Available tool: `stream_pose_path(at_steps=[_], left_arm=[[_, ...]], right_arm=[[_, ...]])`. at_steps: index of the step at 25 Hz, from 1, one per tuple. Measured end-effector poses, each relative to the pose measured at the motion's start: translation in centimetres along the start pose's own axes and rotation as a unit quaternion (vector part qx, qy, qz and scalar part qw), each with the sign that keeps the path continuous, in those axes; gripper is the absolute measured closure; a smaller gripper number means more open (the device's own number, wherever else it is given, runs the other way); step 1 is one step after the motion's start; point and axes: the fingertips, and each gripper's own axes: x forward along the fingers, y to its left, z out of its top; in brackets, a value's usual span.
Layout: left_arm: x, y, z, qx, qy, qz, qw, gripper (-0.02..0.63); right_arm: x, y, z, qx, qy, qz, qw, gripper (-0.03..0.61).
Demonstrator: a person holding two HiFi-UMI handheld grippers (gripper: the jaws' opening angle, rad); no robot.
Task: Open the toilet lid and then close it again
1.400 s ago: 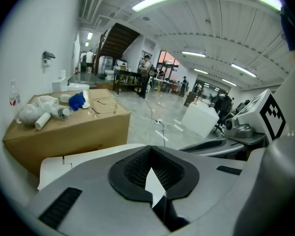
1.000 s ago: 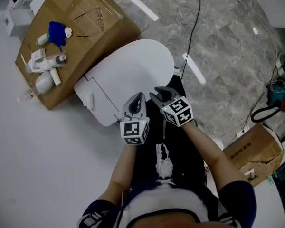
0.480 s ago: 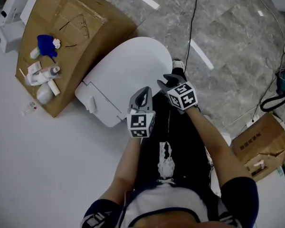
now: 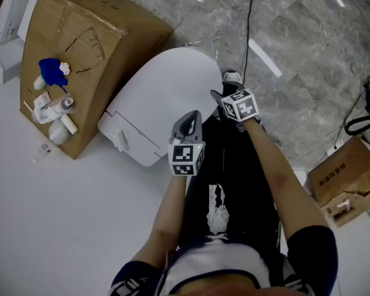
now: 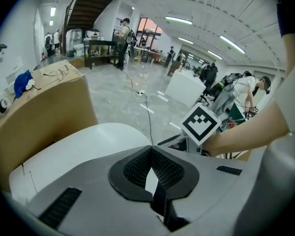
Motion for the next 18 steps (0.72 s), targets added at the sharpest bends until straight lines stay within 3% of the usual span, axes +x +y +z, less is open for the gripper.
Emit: stream_pose_path(at_steps=[6,12,18], left_arm=[[2.2,0.5,-1.5,-0.011,0.023,0.001,0.9997,0.607],[3.2,1.4,-2.7,-0.032,0.038,0.007,0.9988,0.607],[3.5,2.0,-3.2,-0.034,0.048,0.016,0.9982,0.607]], right_arm=[[2.6,-3.4,-0.1,0.010,0.028,0.007,1.000,0.370],[4.7,-3.8,-1.3,0.017,0.062,0.056,0.996,0.347],[6.0,-4.5,-2.3,0.079,0.079,0.114,0.987,0.342]])
